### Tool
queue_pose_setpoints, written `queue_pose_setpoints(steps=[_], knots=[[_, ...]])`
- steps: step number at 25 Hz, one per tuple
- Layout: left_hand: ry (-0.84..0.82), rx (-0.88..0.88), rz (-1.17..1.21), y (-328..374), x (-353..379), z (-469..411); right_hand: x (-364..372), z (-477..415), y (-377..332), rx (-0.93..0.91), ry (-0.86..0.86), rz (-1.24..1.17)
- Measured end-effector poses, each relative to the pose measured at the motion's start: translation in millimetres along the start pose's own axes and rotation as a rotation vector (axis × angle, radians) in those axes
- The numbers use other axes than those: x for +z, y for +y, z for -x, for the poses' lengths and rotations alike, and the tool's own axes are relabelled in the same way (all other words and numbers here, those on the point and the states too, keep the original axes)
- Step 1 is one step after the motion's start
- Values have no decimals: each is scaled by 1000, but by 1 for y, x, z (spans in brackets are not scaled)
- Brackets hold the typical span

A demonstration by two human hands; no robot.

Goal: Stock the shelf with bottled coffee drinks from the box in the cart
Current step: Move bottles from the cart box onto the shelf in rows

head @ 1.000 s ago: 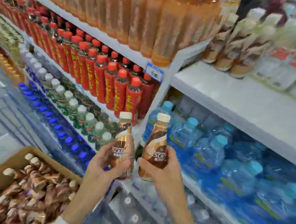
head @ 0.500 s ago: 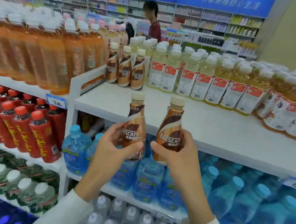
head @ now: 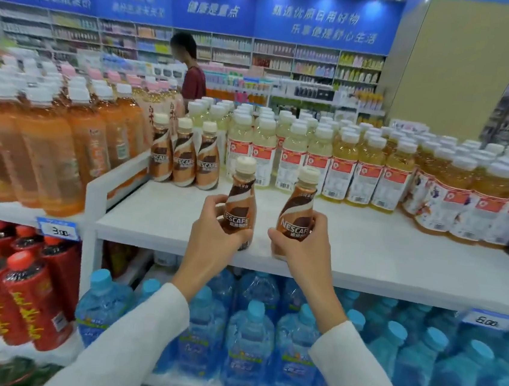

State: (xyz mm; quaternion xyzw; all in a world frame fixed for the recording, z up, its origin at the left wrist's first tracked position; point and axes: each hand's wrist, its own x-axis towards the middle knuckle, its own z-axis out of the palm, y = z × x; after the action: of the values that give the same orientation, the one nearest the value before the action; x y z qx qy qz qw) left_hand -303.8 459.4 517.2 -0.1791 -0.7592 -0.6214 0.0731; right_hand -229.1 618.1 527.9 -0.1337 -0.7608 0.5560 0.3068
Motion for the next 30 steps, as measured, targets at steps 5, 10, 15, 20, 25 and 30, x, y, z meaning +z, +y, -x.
queue_pose_setpoints(steps=[5,10,15,20,25,30], knots=[[-20,20,-15,-7,0,-2,4,-1,9,-1,-14,19],[25,-9,-58,-10,-6,1,-6,16,18,1,41,74],[89,-1,-130,-6,0,-1,-2,16,17,-18,97,119],[91,31,-135,-6,8,-4,15,10,14,-37,87,126],[69,39,-112,-7,4,1,12,12,17,-28,74,150],[85,23,-113,-11,4,2,16,15,17,-60,97,137]])
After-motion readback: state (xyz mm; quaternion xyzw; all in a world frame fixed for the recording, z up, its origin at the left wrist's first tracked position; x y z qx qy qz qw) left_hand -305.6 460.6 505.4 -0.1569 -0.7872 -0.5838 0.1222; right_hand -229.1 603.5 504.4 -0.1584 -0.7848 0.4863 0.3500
